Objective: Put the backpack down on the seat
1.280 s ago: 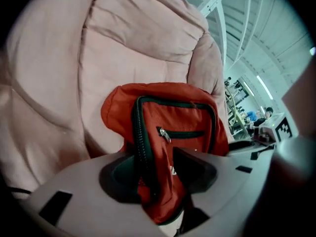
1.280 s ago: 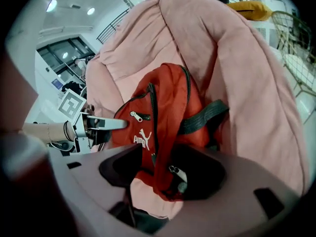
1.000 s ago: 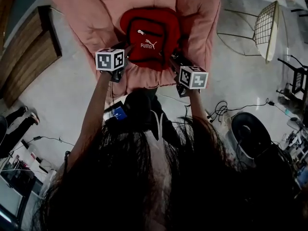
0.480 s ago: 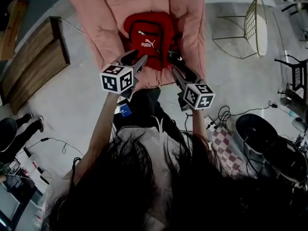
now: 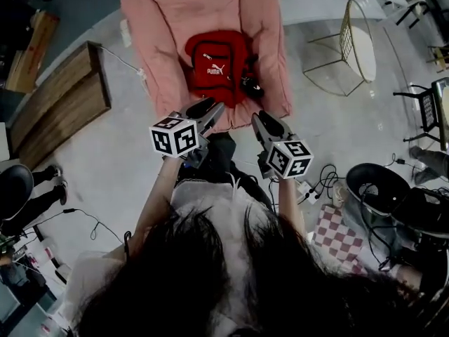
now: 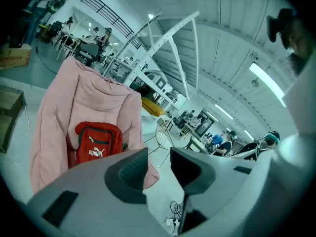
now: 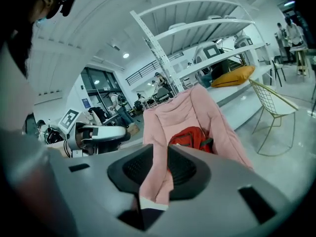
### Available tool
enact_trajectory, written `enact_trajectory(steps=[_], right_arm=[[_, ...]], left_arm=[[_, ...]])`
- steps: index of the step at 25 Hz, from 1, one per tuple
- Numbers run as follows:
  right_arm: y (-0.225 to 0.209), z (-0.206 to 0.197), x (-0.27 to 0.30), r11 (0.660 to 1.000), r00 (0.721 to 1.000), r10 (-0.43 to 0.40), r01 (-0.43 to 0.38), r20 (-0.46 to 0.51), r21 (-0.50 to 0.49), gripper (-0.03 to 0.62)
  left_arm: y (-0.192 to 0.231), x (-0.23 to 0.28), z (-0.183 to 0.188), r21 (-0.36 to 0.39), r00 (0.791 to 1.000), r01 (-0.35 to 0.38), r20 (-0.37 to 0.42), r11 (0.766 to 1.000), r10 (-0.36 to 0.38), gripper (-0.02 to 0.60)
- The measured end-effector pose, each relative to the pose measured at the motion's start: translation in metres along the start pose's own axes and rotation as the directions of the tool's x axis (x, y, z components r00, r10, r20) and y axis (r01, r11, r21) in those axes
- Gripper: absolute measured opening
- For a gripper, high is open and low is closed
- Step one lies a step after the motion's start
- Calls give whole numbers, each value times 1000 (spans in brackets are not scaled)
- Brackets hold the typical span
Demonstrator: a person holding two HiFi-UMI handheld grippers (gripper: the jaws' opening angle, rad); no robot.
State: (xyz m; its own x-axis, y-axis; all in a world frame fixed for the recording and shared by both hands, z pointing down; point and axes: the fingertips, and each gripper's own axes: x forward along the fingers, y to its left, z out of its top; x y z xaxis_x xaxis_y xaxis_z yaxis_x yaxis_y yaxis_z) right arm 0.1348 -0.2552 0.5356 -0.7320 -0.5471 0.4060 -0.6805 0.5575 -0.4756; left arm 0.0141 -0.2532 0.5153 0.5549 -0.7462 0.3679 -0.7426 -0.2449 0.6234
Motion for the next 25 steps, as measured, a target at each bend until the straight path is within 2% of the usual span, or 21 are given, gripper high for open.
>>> enact_trajectory(steps=[3, 7, 13, 16, 25], right_arm=[[23, -4, -22, 1000, 1000, 13, -13, 24, -10, 89], [49, -10, -43, 999, 998, 41, -40, 58, -16, 81], [61, -22, -71, 996, 993, 85, -84, 80, -10, 78], [66, -32, -73, 996, 994, 86, -87, 73, 8, 77], [72, -71, -79, 996, 997, 72, -73, 14, 50, 77]], left_arm=[[-20, -28, -8, 50, 1000, 16, 4, 999, -16, 140], [-37, -52, -20, 116, 1000, -13, 9, 993, 12, 113], [-65, -68, -43, 123, 1000, -27, 18, 992, 25, 97], [-68, -80, -51, 144, 999, -46, 1, 988, 47, 97], [-62, -114, -70, 144, 995, -91, -15, 985, 94, 97]])
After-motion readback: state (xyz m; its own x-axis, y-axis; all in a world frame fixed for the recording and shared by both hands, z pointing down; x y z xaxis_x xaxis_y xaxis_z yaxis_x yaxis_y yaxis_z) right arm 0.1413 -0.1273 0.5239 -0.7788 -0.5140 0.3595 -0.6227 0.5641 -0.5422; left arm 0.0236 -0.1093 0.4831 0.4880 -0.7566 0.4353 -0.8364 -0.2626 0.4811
